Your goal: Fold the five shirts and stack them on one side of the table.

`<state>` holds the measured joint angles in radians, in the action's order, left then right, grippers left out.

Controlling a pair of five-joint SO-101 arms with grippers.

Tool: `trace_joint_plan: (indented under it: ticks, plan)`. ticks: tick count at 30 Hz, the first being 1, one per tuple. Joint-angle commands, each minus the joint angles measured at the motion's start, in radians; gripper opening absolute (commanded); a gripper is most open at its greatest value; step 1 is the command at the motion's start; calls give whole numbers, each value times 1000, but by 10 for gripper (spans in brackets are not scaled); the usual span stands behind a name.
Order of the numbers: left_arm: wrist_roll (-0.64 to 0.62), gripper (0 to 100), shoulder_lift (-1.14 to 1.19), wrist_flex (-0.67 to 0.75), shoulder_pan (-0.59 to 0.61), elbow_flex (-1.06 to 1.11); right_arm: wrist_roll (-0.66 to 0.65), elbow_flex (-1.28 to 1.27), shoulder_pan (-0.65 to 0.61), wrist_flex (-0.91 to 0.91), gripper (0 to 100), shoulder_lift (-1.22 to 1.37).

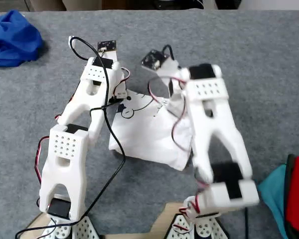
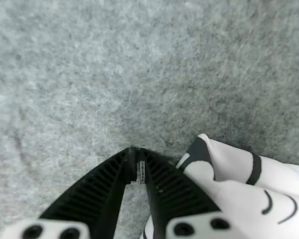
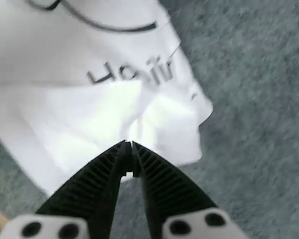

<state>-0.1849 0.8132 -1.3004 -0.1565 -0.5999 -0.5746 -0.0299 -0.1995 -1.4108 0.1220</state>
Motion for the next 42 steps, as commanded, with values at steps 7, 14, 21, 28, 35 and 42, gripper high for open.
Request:
trace_joint_plan:
  ticks: [7,14,21,28,35,42]
  plan:
    - [2,32,-8,12,40,-41,66,527,-79,-124,5,392]
    - [2,32,-8,12,40,-41,110,624,-131,-138,5,535]
    - [2,32,-8,12,40,-41,112,624,-124,-230,5,555]
    - [2,32,-8,14,40,-41,132,624,-124,-302,5,553]
    - [2,32,-8,14,40,-41,133,631,-124,-305,5,509]
    - [0,29,-8,6,40,-41,133,622,-124,-301,5,394]
